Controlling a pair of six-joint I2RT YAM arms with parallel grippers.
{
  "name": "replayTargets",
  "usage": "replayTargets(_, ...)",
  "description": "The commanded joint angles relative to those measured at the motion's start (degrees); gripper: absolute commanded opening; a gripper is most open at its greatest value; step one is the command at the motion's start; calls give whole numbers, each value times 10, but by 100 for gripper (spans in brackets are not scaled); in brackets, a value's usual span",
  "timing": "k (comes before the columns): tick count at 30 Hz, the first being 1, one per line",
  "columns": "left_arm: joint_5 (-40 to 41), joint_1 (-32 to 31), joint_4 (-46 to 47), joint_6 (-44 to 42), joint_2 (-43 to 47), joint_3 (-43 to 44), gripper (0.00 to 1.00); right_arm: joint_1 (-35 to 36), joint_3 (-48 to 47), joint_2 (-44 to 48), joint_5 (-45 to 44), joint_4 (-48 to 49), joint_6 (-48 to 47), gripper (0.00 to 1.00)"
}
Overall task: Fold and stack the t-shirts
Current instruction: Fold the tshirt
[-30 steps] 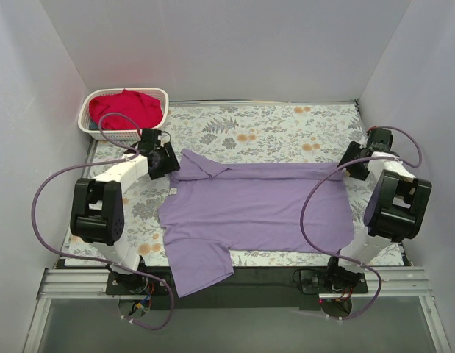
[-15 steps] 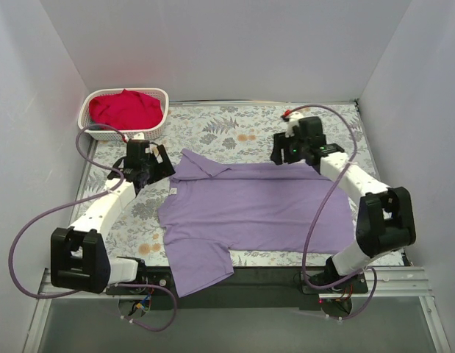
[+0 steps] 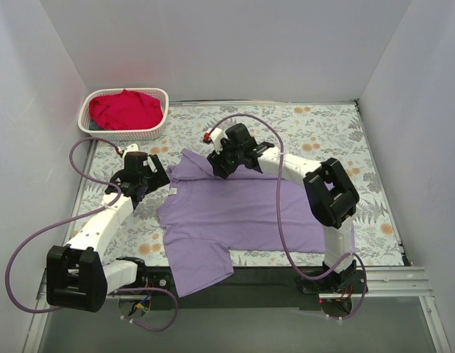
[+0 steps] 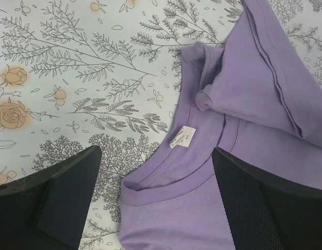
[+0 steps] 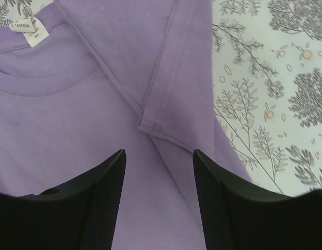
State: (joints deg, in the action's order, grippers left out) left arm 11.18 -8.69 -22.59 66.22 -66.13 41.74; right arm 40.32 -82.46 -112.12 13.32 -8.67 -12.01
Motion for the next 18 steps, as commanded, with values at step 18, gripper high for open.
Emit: replayTargets(18,6,3,11,-10,-19,10,81,32,-111,-107,23,-13,-62,43)
